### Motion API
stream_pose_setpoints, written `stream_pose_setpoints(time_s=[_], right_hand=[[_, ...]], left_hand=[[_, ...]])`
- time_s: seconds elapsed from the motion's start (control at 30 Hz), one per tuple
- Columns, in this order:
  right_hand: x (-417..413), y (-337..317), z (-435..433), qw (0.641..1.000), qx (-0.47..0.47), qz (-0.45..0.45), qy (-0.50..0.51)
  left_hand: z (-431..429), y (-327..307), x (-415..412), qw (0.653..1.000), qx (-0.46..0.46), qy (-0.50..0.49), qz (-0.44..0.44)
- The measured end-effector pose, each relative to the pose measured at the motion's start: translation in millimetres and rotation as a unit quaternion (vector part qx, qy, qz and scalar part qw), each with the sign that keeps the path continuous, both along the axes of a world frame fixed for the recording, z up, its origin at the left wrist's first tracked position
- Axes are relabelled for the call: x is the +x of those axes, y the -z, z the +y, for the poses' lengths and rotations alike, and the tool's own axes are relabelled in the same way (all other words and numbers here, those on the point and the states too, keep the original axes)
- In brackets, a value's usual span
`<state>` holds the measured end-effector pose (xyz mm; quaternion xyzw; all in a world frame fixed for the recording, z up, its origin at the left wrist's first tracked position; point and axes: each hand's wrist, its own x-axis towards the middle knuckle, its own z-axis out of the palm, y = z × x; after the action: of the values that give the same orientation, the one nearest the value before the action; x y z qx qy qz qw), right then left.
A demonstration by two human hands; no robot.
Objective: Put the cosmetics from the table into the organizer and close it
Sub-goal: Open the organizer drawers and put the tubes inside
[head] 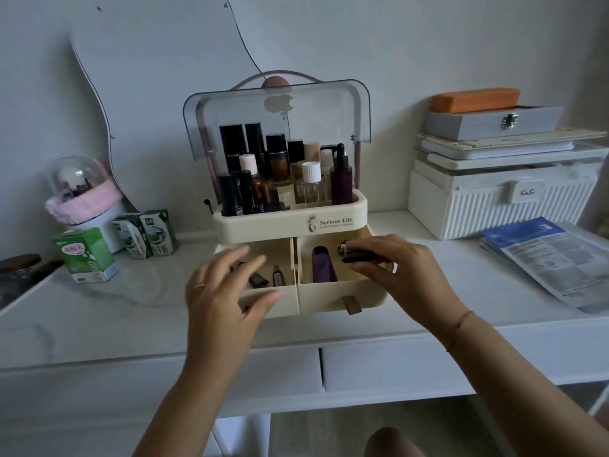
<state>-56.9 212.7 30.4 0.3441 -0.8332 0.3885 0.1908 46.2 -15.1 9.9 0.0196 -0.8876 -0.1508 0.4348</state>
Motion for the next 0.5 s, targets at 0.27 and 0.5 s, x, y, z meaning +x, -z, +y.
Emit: stream_pose_setpoints(time_s=[0.27,0.5], right_hand=[[-1,9,5,0.997,-0.03,-0.072,-0.027],[10,47,2,0.97,-0.147,-0.19,-0.036]], left_hand=[[-18,27,5,0.936,0.346,0.039,-0.054],[-25,35,-1,0.904,0.413,0.09,-0.065]])
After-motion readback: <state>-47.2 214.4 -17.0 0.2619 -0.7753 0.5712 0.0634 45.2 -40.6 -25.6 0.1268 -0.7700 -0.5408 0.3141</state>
